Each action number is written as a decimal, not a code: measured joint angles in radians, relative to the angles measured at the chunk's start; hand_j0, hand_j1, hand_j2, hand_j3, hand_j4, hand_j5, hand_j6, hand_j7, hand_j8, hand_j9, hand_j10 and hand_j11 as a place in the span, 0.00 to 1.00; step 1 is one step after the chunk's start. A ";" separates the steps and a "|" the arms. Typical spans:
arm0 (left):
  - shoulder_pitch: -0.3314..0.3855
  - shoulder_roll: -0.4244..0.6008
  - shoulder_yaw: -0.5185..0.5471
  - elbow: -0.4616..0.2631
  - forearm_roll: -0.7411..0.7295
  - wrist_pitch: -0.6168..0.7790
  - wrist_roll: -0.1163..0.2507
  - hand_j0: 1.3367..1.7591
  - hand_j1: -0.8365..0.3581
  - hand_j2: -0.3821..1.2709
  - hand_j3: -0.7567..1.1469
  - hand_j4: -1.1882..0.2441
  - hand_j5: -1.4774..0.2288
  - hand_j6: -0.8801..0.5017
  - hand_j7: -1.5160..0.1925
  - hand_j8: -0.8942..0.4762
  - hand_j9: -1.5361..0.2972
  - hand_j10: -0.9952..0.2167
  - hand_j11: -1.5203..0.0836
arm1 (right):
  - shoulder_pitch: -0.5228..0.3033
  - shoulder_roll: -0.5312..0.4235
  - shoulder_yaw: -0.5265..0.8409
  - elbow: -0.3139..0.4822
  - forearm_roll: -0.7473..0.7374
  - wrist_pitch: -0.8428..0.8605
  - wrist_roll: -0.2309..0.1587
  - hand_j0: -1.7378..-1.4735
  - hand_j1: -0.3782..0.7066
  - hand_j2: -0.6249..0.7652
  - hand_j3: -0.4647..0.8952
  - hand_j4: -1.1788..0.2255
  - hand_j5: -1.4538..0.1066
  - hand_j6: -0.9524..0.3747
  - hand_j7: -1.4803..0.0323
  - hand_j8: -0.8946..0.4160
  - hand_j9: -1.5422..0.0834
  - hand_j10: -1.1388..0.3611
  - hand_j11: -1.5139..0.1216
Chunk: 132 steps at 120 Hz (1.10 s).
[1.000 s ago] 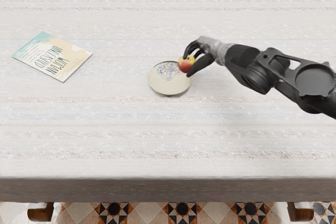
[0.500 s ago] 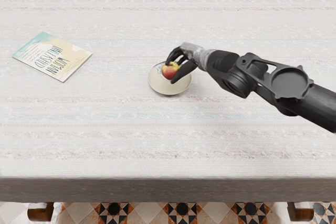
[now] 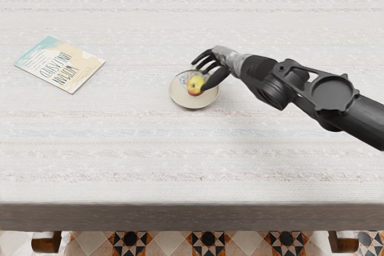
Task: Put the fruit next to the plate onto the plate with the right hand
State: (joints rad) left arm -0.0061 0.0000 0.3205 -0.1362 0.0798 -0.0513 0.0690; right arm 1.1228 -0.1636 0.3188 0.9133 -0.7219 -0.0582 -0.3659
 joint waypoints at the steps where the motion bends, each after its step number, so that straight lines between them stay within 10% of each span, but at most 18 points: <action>1: 0.000 0.000 0.000 0.000 0.000 0.000 0.000 0.76 0.75 0.26 0.40 0.66 0.68 0.46 0.70 0.47 0.66 0.62 0.75 | 0.000 0.000 0.000 0.000 0.001 0.000 0.000 0.30 0.50 0.42 0.34 0.50 0.56 0.42 0.60 0.37 0.59 0.46 0.57; 40: 0.000 0.000 0.000 0.000 0.000 0.000 0.000 0.76 0.75 0.26 0.40 0.66 0.68 0.46 0.70 0.47 0.66 0.62 0.75 | 0.000 -0.055 0.050 0.002 0.102 0.045 0.021 0.30 0.25 0.43 0.34 0.69 0.76 0.57 0.80 0.53 0.78 0.62 0.76; 74: 0.000 0.000 0.000 0.000 0.000 0.000 0.000 0.76 0.75 0.26 0.40 0.66 0.68 0.46 0.70 0.47 0.66 0.62 0.75 | -0.022 -0.222 0.167 0.005 0.465 0.498 0.056 0.30 0.12 0.44 0.34 0.78 0.86 0.65 0.90 0.62 0.88 0.70 0.86; 132: 0.000 0.000 0.000 0.000 0.000 0.000 0.000 0.76 0.75 0.26 0.40 0.66 0.68 0.46 0.70 0.47 0.66 0.62 0.75 | -0.110 -0.490 0.173 0.020 0.878 0.668 -0.076 0.30 0.07 0.44 0.34 0.81 0.90 0.69 0.94 0.65 0.91 0.73 0.89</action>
State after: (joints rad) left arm -0.0061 0.0000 0.3204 -0.1362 0.0798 -0.0514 0.0690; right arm 1.0130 -0.6536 0.4923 0.9334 0.1560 0.6095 -0.4414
